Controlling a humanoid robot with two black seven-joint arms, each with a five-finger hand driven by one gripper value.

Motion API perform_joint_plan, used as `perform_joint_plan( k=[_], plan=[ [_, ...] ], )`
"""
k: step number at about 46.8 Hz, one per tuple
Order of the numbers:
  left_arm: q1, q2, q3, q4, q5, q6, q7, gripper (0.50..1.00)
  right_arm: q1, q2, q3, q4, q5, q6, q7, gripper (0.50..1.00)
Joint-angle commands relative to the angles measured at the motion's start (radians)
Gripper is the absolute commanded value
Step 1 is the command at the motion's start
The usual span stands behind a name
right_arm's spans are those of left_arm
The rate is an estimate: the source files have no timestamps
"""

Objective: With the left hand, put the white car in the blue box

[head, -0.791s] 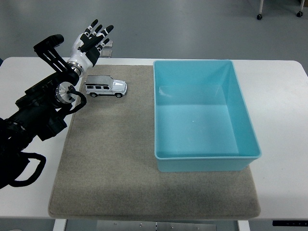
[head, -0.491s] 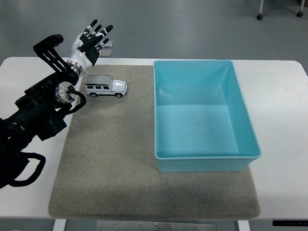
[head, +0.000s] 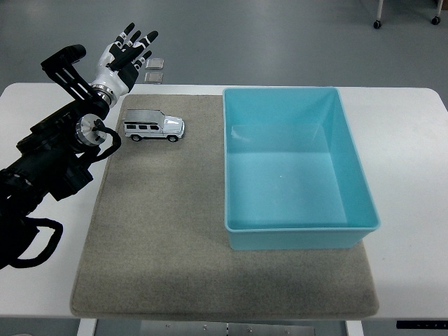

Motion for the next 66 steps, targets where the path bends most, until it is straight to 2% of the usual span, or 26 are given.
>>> perform_joint_plan(
  k=[1,16,25,48,56,66],
  plan=[
    [-0.002,0.003,0.001,0.000,0.000,0.000,0.000,1.000,0.000,0.000,0.000,0.000,0.000,0.000,0.000,0.936],
    [-0.008,0.015,0.017,-0.002,0.017,0.000,0.000,1.000,0.000,0.000,0.000,0.000,0.000,-0.001,0.000,0.936],
    [-0.025,0.067,0.033,-0.043,0.023,0.000,0.005,1.000,0.002,0.000,0.000,0.000,0.000,0.000,0.000,0.936],
    [-0.145,0.136,0.423,-0.069,0.068,0.000,0.006,1.000,0.000,0.000,0.000,0.000,0.000,0.000,0.001,0.936],
    [-0.172,0.167,0.526,-0.125,0.176,0.001,0.008,1.000,0.000,0.000,0.000,0.000,0.000,0.000,0.000,0.936],
    [-0.183,0.224,0.541,-0.201,0.406,0.000,0.006,1.000,0.000,0.000,0.000,0.000,0.000,0.000,0.000,0.936]
  ],
)
